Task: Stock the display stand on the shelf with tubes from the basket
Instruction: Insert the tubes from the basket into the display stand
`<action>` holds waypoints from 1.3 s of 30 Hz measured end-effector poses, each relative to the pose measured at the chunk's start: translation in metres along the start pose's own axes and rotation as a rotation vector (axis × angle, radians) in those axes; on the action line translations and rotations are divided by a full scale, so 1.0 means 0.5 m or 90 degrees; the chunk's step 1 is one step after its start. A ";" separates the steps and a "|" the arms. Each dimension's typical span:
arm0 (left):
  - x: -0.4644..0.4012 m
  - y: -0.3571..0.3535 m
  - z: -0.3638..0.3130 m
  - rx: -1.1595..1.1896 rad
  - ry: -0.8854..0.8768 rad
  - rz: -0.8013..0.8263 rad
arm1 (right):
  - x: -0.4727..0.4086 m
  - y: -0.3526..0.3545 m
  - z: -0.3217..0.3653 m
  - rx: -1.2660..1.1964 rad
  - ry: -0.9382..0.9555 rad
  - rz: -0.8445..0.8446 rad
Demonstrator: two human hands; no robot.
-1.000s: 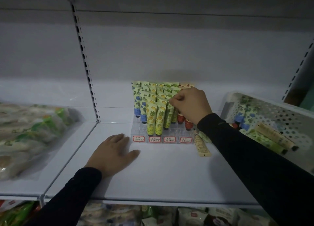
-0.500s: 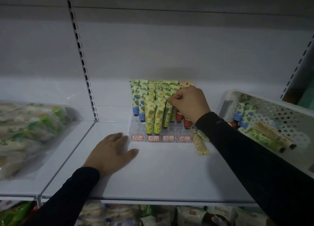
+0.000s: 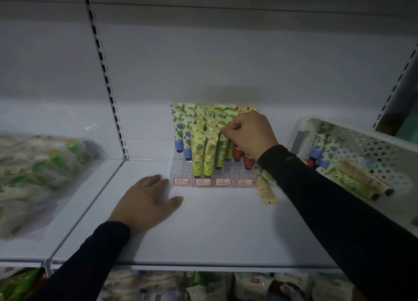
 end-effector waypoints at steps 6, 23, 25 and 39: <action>-0.001 0.001 -0.001 0.005 0.009 -0.006 | -0.004 -0.004 0.004 0.005 -0.003 -0.004; 0.000 0.005 -0.001 0.010 0.008 -0.030 | 0.016 0.006 -0.017 -0.075 -0.047 0.015; 0.002 0.004 0.000 0.013 0.018 -0.015 | 0.014 0.010 -0.020 -0.086 -0.056 0.017; 0.017 0.029 0.001 0.047 0.031 -0.097 | 0.110 0.109 -0.041 -0.094 0.015 -0.066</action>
Point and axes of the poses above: each hand's wrist, its own x-axis away from the middle knuckle, its own y-axis out of the back of the hand, z = x × y, the point moved 8 cm from there along -x, towards the middle knuckle, and after that the axes turned 9 degrees about -y, right-handed, at the moved point
